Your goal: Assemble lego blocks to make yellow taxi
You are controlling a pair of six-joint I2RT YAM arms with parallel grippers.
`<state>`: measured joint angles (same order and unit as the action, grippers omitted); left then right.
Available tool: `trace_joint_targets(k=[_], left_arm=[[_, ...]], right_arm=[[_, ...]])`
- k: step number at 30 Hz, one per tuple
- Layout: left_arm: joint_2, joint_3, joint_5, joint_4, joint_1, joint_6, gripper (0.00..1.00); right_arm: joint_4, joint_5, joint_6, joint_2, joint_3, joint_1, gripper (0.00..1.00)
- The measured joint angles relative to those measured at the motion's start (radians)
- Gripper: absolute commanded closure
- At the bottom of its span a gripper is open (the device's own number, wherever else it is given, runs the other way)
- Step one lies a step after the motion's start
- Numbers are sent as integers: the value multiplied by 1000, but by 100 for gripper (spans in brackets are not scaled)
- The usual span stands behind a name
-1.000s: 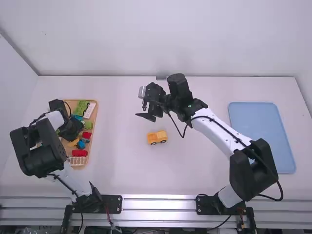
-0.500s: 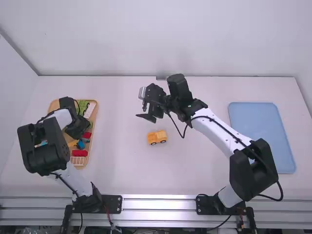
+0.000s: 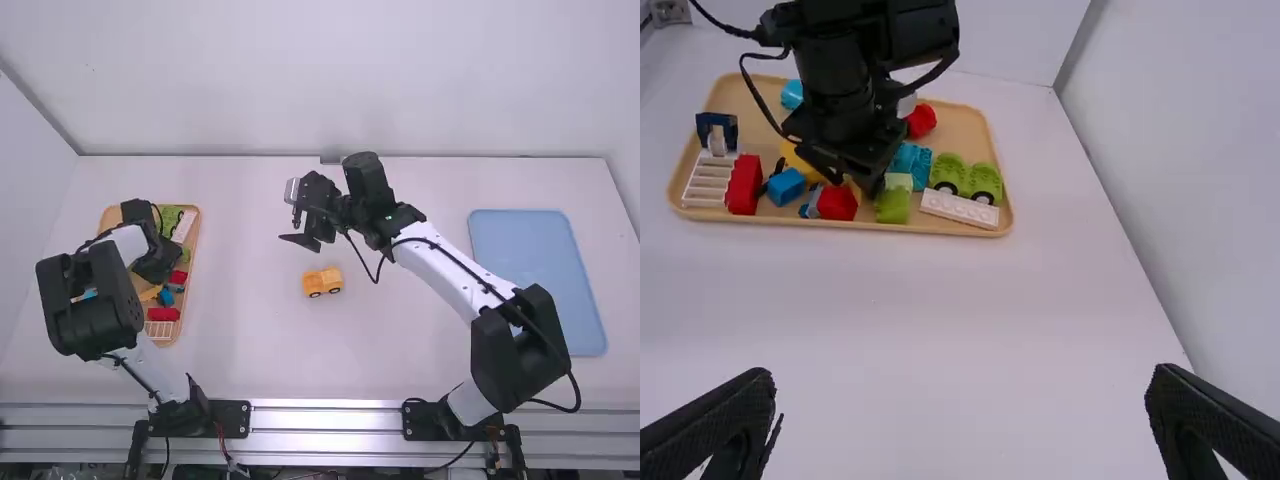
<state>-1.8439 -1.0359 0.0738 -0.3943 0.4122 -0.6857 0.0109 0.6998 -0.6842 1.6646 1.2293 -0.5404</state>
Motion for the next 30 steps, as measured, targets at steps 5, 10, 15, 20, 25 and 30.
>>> trace_joint_targets(k=[5, 10, 15, 20, 25, 30], left_arm=[[0, 41, 0, 58, 0, 0, 59], [0, 49, 9, 88, 1, -12, 70], [0, 50, 10, 95, 1, -26, 77], [0, 50, 9, 97, 2, -26, 78], [0, 50, 6, 98, 2, -24, 66], [0, 50, 2, 100, 2, -25, 57]], right_arm=[[-1, 0, -1, 0, 0, 0, 1], [-2, 0, -1, 0, 0, 0, 1], [-2, 0, -2, 0, 0, 0, 1], [-2, 0, -2, 0, 0, 0, 1], [-1, -1, -2, 0, 0, 0, 1], [-1, 0, -3, 0, 0, 0, 1]])
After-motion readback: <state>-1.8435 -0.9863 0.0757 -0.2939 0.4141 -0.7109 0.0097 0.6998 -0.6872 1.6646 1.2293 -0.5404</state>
